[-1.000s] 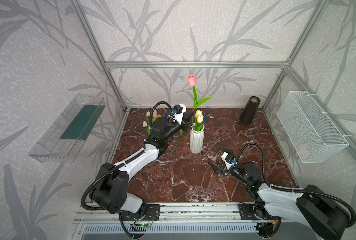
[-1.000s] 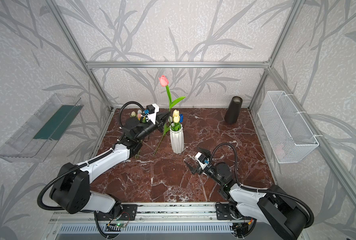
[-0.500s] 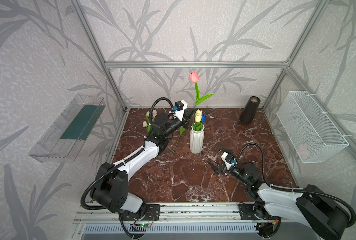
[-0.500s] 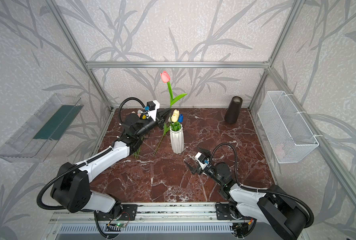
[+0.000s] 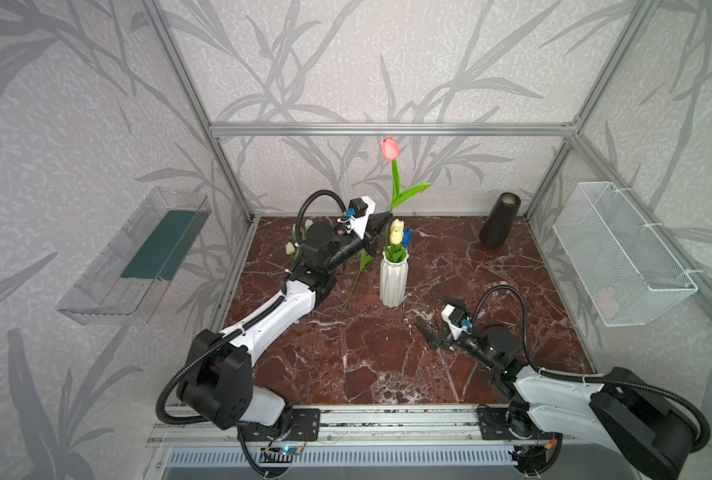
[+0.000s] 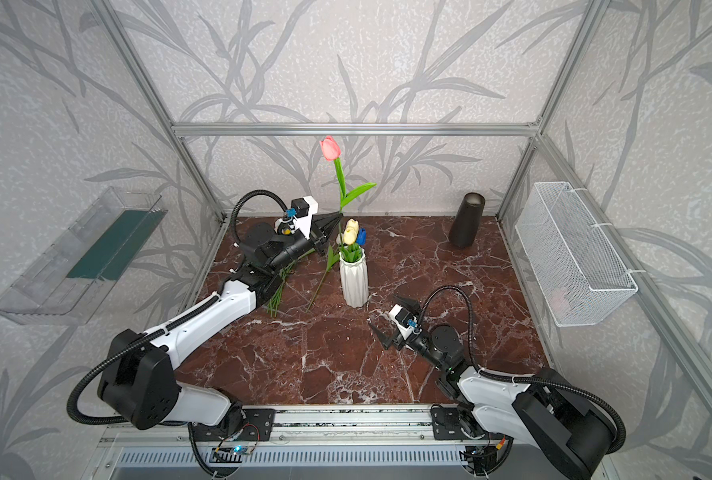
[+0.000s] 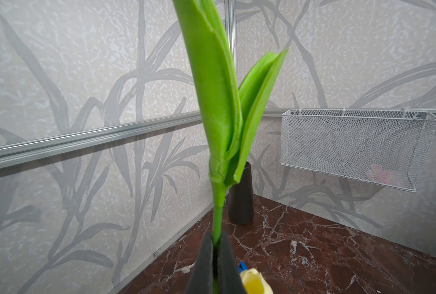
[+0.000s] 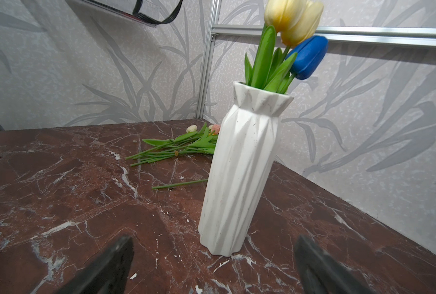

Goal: Arrange the flowers into the vase

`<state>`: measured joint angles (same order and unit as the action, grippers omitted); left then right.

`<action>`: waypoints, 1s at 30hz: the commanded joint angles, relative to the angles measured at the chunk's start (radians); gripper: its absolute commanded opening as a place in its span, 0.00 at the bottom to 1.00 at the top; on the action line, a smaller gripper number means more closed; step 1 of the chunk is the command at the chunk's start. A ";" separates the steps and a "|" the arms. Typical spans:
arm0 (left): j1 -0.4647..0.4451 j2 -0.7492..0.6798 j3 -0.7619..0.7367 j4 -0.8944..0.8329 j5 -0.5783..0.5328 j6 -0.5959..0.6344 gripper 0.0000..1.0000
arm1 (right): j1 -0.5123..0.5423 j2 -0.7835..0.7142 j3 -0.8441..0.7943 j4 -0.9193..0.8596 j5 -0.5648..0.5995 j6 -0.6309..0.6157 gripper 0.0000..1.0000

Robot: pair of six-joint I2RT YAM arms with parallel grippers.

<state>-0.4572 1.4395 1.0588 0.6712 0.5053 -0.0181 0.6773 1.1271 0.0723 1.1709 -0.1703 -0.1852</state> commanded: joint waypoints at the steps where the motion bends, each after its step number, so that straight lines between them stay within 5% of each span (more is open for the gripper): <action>1: 0.000 0.003 -0.016 0.086 0.022 -0.034 0.00 | 0.008 -0.001 0.026 0.004 -0.011 -0.007 0.99; 15: -0.001 0.078 -0.042 0.161 0.046 -0.110 0.00 | 0.007 0.000 0.027 0.004 -0.015 -0.005 0.99; 30: 0.001 -0.032 -0.047 0.014 -0.026 0.036 0.00 | 0.007 0.004 0.034 -0.005 -0.016 -0.006 0.99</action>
<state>-0.4572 1.4322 1.0012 0.6998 0.4881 -0.0265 0.6773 1.1271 0.0780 1.1519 -0.1772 -0.1852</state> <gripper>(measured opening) 0.048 0.987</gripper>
